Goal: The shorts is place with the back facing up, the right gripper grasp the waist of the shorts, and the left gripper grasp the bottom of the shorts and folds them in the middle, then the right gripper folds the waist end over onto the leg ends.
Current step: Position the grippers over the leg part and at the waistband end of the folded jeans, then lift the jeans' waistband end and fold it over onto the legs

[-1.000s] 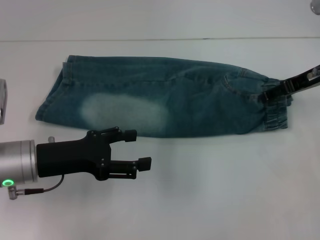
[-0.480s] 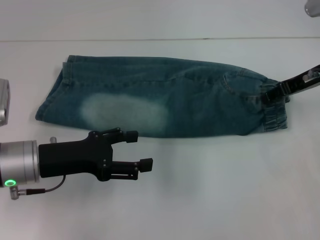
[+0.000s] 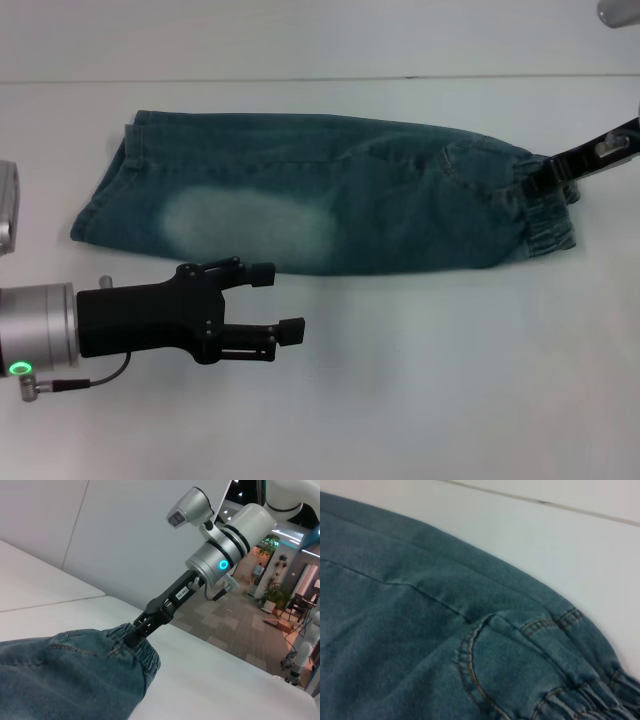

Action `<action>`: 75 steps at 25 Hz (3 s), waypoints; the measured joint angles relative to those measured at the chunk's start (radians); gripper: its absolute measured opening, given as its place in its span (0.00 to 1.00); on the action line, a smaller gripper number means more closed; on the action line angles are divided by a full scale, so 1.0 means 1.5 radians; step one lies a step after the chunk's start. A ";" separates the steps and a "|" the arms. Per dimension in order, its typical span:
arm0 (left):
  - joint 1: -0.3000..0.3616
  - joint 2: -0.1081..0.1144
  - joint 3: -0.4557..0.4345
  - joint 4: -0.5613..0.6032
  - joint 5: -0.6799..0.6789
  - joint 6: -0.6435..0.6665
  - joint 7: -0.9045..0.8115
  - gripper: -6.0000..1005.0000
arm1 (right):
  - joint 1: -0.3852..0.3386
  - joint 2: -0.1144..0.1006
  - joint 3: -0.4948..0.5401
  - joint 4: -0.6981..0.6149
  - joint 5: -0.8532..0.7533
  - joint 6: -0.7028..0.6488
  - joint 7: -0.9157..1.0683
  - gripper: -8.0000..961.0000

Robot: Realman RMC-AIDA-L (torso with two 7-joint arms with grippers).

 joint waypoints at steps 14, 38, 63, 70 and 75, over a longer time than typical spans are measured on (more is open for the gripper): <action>0.002 0.000 0.000 0.000 0.000 -0.005 0.000 0.94 | -0.004 0.013 -0.024 -0.003 0.004 0.022 -0.011 0.17; -0.164 -0.027 -0.041 -0.315 -0.400 -0.401 0.362 0.56 | -0.099 -0.069 0.191 -0.119 0.268 -0.260 -0.117 0.10; -0.260 -0.027 -0.320 -0.702 -0.194 -0.517 0.702 0.03 | -0.069 -0.070 0.242 -0.238 0.418 -0.441 -0.063 0.10; -0.221 -0.027 -0.425 -0.771 -0.072 -0.560 0.742 0.03 | -0.061 -0.066 0.221 -0.234 0.419 -0.433 -0.063 0.10; -0.200 -0.027 -0.456 -0.793 -0.031 -0.565 0.744 0.03 | -0.061 -0.064 0.203 -0.231 0.418 -0.417 -0.065 0.10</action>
